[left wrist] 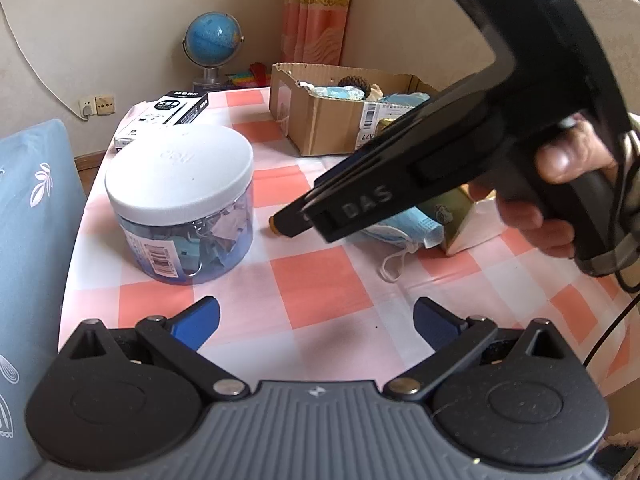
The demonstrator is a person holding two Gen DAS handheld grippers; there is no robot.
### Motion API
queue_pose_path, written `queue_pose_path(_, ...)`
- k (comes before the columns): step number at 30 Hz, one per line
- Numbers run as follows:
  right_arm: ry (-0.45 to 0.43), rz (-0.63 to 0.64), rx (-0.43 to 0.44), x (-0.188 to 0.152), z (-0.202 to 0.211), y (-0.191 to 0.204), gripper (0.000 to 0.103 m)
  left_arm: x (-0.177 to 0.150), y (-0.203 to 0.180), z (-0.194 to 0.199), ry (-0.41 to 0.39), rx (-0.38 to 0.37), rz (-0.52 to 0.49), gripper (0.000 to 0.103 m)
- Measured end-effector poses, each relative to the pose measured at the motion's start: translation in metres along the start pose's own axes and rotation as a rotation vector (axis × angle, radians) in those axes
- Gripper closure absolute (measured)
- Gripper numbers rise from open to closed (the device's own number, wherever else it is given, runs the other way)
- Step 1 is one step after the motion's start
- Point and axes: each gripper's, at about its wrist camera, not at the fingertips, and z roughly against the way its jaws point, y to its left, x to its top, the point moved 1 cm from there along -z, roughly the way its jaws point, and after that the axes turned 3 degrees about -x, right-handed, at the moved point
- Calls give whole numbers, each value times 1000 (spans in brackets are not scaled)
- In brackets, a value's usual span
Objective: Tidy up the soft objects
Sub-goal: 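Move the right tool toward the orange foam earplug beside the jar, then grasp the orange earplug with the right tool while the left tool approaches the blue mask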
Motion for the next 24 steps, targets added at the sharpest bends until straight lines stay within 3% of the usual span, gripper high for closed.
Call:
queue_pose_path(15, 29, -40, -6, 3, -20, -4, 59, 1, 3, -5, 5, -6, -6, 1)
queue_pose_path(24, 33, -43, -26, 1, -24, -3, 70, 0, 5, -6, 10, -1, 1, 1)
